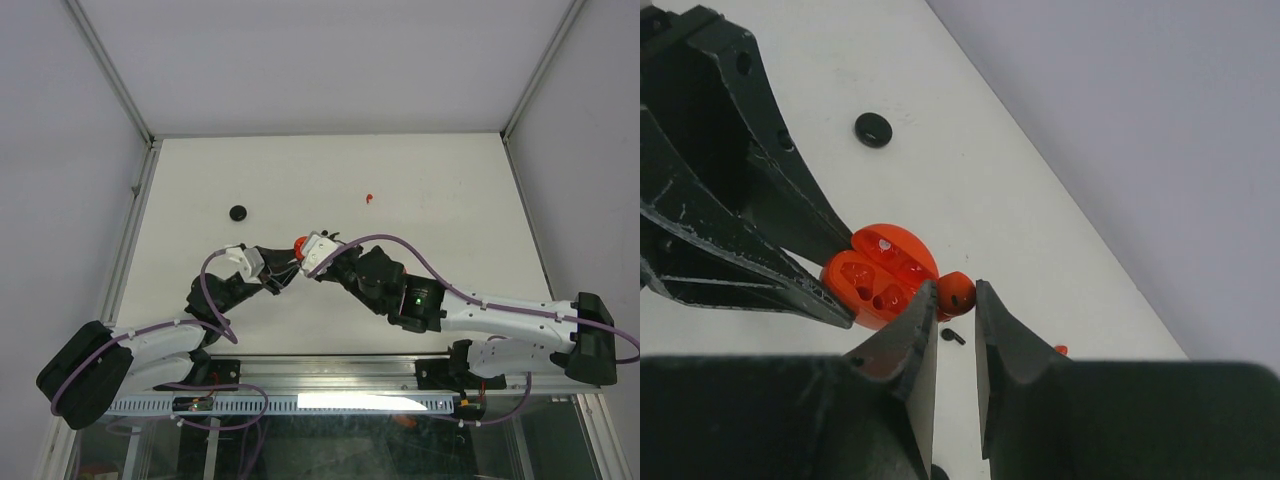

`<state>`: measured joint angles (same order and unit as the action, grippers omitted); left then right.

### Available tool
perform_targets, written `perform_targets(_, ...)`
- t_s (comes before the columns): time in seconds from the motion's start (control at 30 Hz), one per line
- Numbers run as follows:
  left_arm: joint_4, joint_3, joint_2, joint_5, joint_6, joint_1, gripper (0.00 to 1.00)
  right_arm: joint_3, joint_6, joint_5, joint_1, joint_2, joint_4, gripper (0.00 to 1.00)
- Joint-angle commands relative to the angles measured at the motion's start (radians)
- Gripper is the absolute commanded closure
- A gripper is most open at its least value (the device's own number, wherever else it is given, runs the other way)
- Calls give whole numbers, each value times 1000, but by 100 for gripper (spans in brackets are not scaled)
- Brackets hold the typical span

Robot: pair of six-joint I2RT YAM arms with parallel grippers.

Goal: Insert the wireless bluetooth earbuds into the charging case
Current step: Place the earbud in the charging case.

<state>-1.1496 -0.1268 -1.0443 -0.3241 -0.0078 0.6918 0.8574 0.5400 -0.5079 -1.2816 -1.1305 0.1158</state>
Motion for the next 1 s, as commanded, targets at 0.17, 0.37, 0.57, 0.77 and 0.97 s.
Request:
perform_targets(0.17, -84, -17, 35, -40, -67, -8, 100, 4, 36, 21, -14, -19, 149, 88)
perform_targets(0.37, -104, -16, 32, -41, -87, -8, 100, 9, 29, 22, -22, -40, 139, 88)
perform_targets(0.57, -117, -16, 32, -37, -111, -8, 100, 9, 28, 23, -26, -47, 121, 88)
perform_targets(0.77, -130, -17, 29, -21, -150, -9, 100, 8, 28, 39, -28, -45, 93, 88)
perform_targets(0.97, -102, -29, 26, 8, -196, -9, 100, -1, 23, 89, -33, -33, 83, 87)
